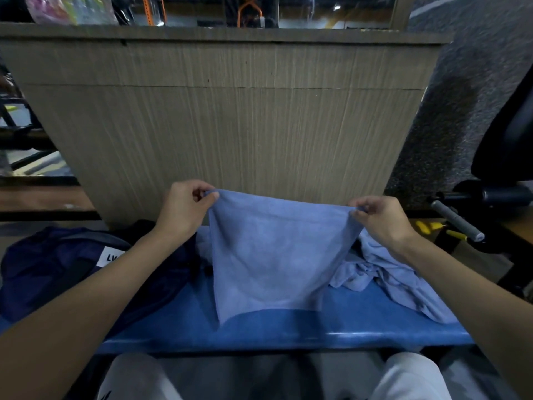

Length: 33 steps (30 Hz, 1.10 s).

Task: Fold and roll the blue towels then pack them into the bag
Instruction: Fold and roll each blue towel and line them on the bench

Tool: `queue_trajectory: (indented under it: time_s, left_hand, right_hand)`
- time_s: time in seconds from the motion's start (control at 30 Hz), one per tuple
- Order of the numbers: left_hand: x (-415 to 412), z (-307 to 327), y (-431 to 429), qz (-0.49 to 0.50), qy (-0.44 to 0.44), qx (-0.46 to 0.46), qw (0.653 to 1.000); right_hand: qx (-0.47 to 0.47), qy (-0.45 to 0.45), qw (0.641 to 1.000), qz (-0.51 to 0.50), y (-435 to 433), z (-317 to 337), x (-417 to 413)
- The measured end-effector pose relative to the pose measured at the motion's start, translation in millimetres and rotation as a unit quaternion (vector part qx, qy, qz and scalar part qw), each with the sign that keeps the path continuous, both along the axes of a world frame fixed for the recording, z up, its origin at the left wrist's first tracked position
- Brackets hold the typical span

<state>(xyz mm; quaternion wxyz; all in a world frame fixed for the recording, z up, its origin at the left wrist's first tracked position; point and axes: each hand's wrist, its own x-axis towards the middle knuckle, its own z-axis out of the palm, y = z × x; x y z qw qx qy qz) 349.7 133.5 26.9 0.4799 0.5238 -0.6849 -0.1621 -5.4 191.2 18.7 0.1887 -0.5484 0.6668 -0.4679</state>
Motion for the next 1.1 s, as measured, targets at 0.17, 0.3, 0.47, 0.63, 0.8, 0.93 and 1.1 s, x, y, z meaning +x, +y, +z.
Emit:
queue_trajectory:
  time_s: [0.17, 0.3, 0.47, 0.63, 0.8, 0.93, 1.1]
  left_hand:
    - [4.9, -3.6, -11.9, -0.006, 0.021, 0.027, 0.999]
    - [-2.7, 3.1, -18.8, -0.018, 0.167, 0.103, 0.980]
    - [-9.4, 36.2, -30.4, -0.031, 0.251, 0.029, 0.967]
    - [-6.7, 40.7, -10.5, -0.060, 0.226, 0.003, 0.972]
    - [5.4, -19.8, 29.6, -0.075, 0.140, 0.100, 0.982]
    - [12.7, -84.7, 64.4, -0.107, 0.064, 0.183, 0.975]
    - [17.4, -136.8, 88.6, -0.136, 0.005, 0.240, 0.961]
  right_hand:
    - [0.047, 0.047, 0.996, 0.062, -16.4, 0.1, 3.4]
    - [-0.016, 0.039, 0.999, 0.006, -35.1, 5.0, 5.5]
    - [-0.117, -0.022, 0.993, -0.016, -52.9, 34.2, 7.5]
    - [-0.152, -0.008, 0.988, 0.010, -38.8, 44.6, 2.5]
    - [-0.043, -0.002, 0.997, 0.061, 5.6, -5.2, 2.3]
    - [0.061, 0.001, 0.990, 0.126, 47.9, -72.9, 5.2]
    - [0.166, 0.024, 0.975, 0.144, 75.4, -140.5, 5.8]
